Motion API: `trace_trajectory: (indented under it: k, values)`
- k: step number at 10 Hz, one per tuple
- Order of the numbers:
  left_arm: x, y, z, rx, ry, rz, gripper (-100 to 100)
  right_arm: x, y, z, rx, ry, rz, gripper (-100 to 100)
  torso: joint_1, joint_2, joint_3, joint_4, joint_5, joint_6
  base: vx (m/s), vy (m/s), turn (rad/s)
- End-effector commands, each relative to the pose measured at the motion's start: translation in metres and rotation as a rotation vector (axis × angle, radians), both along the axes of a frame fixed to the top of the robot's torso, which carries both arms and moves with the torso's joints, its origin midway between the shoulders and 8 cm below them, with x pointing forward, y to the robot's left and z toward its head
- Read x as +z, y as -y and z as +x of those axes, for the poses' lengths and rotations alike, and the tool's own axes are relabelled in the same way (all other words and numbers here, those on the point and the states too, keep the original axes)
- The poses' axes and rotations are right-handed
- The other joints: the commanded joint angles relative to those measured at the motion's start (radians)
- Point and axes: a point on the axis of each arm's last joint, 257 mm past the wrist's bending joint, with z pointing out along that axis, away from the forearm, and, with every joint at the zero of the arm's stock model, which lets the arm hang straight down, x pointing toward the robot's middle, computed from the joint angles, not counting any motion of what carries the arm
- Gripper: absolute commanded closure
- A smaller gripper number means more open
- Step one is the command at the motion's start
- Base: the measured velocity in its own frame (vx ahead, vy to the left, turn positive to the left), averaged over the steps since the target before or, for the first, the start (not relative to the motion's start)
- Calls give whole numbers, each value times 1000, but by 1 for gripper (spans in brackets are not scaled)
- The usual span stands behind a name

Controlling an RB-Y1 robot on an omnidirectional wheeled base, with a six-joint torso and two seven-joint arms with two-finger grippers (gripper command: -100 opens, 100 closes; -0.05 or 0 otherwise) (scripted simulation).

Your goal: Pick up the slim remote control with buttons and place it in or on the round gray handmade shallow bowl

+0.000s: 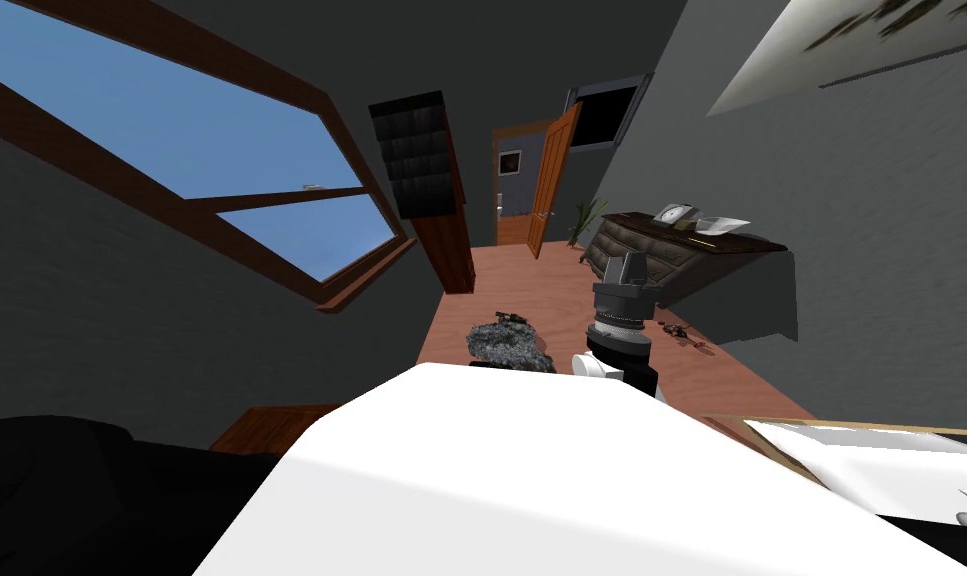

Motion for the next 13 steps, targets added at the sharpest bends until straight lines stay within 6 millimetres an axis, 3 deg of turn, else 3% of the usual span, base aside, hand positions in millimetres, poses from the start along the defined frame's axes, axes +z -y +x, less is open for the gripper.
trace_trajectory:
  k: [1, 3, 4, 8, 9, 10, 13]
  values:
    - [-8, 0, -3, -2, 0, 0, -100, 0, 0, 0, 0, 0, 0, 0, 0, 0, 0, 0, 0, 0, 8, -6, 6]
    - [-10, -1, -4, -1, 1, 0, -100, 0, 0, 0, 0, 0, 0, 0, -1, 0, 0, 0, 0, 0, 8, -3, 3]
    - [-10, 0, -5, -2, 1, 0, 100, 0, 0, 0, 0, 0, 0, 0, -1, 0, 0, 0, 0, 0, 0, 0, 0]
    - [-10, 0, -5, -1, 1, -1, 100, 0, 0, 0, 0, 0, 0, 0, 0, 0, 0, 0, 0, 0, 0, 0, 0]
    - [-10, 0, -5, -1, 1, -1, 0, 0, 0, 0, 0, 0, 0, 0, 0, 0, 0, 0, 0, 0, 0, 0, 0]
    - [-1, 0, -1, -1, 0, 0, 100, 0, 0, 0, 0, 0, 0, 0, 0, 0, 0, 0, 0, 0, 0, 0, 0]
    - [6, 1, 2, -1, -1, -1, 100, 0, 0, 0, 0, 0, 0, 0, -1, 0, 0, 0, -1, 0, 0, 0, 0]
